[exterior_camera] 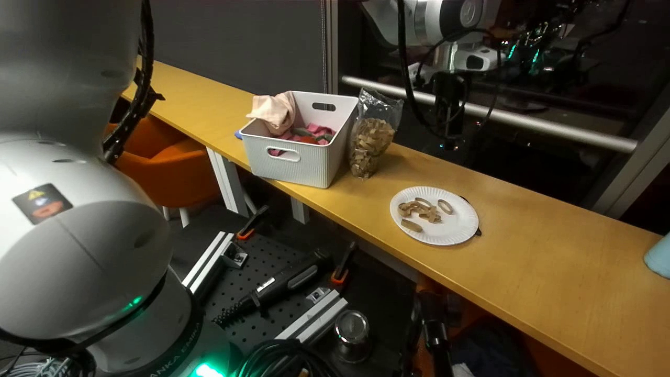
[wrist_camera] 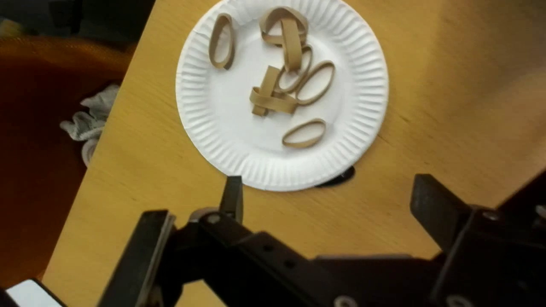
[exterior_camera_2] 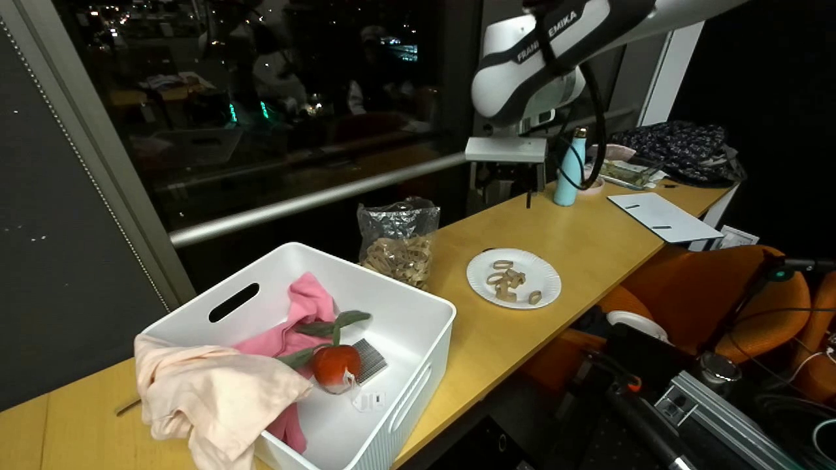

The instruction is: Place some rubber bands from the plastic on the white plate.

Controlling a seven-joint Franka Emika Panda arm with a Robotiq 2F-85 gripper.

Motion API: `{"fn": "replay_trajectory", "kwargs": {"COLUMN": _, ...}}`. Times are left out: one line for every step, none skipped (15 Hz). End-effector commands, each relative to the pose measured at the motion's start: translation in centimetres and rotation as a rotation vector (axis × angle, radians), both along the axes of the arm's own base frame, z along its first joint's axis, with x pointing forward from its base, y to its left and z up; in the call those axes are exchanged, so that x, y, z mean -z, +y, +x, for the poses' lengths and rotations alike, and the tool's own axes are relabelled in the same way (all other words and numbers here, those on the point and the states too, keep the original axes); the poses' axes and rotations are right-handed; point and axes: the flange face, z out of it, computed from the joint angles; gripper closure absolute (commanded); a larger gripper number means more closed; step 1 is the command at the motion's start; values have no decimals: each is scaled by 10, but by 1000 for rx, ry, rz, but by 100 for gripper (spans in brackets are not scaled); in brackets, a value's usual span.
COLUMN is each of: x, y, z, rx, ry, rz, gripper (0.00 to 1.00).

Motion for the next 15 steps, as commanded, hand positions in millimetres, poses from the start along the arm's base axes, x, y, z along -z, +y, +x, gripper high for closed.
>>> {"fn": "replay_trajectory", "kwargs": {"x": -88, "y": 14, "z": -5, "rx": -103, "ry": -157, "rz": -18, "gripper": 26}}
{"fn": "replay_trajectory", "kwargs": {"x": -109, "y": 20, "z": -4, "rx": -145, "ry": -197, "rz": -22, "gripper": 32}}
{"fn": "replay_trajectory", "kwargs": {"x": -128, "y": 30, "z": -2, "rx": -190, "ry": -234, "rz": -21, "gripper": 42}}
{"fn": "replay_trajectory", "kwargs": {"x": -143, "y": 43, "z": 2, "rx": -240, "ry": -262, "rz": -15, "gripper": 50}}
{"fn": "replay_trajectory", "kwargs": {"x": -152, "y": 55, "z": 7, "rx": -287, "ry": -290, "rz": -6, "gripper": 58}}
{"fn": "replay_trajectory", "kwargs": {"x": -159, "y": 71, "z": 13, "rx": -341, "ry": -308, "rz": 11, "gripper": 65}}
{"fn": "replay_trajectory", "kwargs": {"x": -158, "y": 89, "z": 22, "rx": -391, "ry": -325, "rz": 30, "gripper": 73}}
{"fn": "replay_trajectory", "kwargs": {"x": -157, "y": 102, "z": 28, "rx": -442, "ry": -336, "rz": 55, "gripper": 80}}
{"fn": "replay_trajectory", "kwargs": {"x": -150, "y": 117, "z": 36, "rx": -494, "ry": -344, "rz": 74, "gripper": 88}}
{"fn": "replay_trajectory", "kwargs": {"x": -144, "y": 130, "z": 44, "rx": -539, "ry": -352, "rz": 74, "gripper": 95}}
{"fn": "replay_trajectory", "kwargs": {"x": -137, "y": 143, "z": 51, "rx": -591, "ry": -355, "rz": 68, "gripper": 99}}
{"fn": "replay_trajectory", "kwargs": {"x": -131, "y": 150, "z": 59, "rx": -642, "ry": -360, "rz": 67, "gripper": 100}}
{"fn": "replay_trajectory", "kwargs": {"x": -126, "y": 156, "z": 66, "rx": -684, "ry": -366, "rz": 65, "gripper": 100}}
{"fn": "replay_trajectory", "kwargs": {"x": -120, "y": 162, "z": 73, "rx": -731, "ry": -369, "rz": 74, "gripper": 100}}
{"fn": "replay_trajectory", "kwargs": {"x": -113, "y": 167, "z": 79, "rx": -766, "ry": -369, "rz": 80, "gripper": 100}}
